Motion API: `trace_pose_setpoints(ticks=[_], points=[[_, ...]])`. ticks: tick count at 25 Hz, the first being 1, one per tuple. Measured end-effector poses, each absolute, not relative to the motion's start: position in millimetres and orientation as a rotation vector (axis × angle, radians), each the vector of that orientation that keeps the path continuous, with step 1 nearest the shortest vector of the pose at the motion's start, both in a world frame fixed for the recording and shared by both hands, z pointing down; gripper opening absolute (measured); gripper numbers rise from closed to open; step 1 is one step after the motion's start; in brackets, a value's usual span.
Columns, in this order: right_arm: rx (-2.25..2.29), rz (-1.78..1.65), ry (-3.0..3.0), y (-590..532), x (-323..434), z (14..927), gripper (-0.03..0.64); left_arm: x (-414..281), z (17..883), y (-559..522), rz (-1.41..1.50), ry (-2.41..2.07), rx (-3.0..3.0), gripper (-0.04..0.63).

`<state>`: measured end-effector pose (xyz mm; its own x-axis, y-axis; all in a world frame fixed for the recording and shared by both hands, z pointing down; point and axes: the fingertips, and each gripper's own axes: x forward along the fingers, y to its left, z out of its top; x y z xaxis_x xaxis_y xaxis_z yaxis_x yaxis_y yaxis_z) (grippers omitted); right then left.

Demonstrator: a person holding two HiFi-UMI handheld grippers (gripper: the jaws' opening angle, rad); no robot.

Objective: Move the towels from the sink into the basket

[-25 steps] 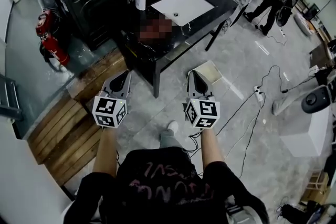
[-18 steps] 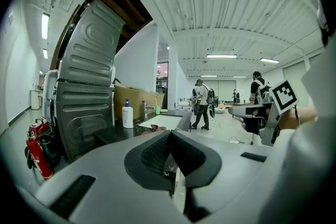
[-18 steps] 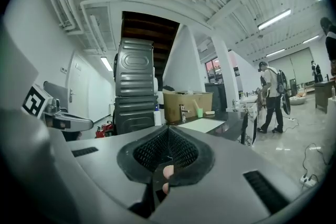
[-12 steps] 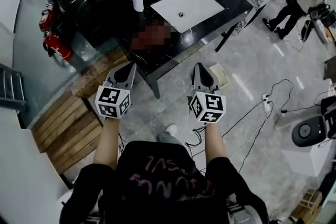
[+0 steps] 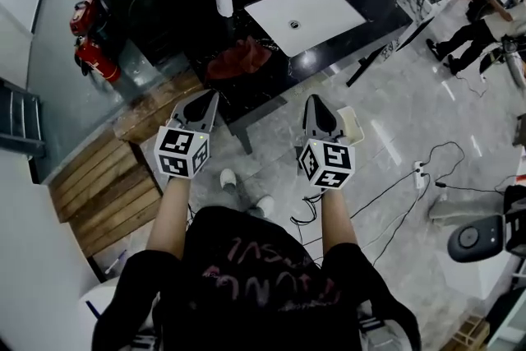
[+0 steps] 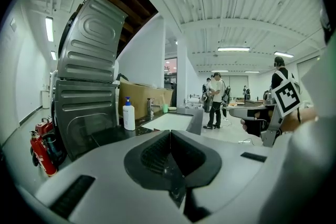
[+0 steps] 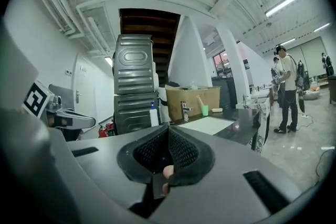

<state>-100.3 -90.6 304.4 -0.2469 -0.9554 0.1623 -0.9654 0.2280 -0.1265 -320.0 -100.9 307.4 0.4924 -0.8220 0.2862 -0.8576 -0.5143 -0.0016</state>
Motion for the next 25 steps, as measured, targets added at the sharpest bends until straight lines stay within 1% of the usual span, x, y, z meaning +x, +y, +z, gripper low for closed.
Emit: trace_pose_setpoints(ticks=[11, 21, 22, 23, 24, 25], points=[[1.891, 0.303, -2.392, -143, -119, 313, 0.015, -337, 322, -154, 0.367, -1.463, 2.555, 0.017], [1.892, 0.321, -2.364, -178, -127, 323, 0.015, -328, 338, -197, 0.4, -1.373, 2.585, 0.018], [1.893, 0.324, -2.36, -180, -126, 325, 0.015, -324, 341, -200, 0.414, -1.355, 2.589, 0.026], [1.896, 0.328, -2.355, -181, -124, 327, 0.015, -320, 345, -203, 0.429, -1.331, 2.591, 0.069], [1.899, 0.333, -2.351, -183, -123, 328, 0.015, -316, 350, -206, 0.446, -1.304, 2.592, 0.132], [1.902, 0.338, -2.345, -184, -122, 330, 0.015, -312, 355, -209, 0.465, -1.279, 2.594, 0.179]])
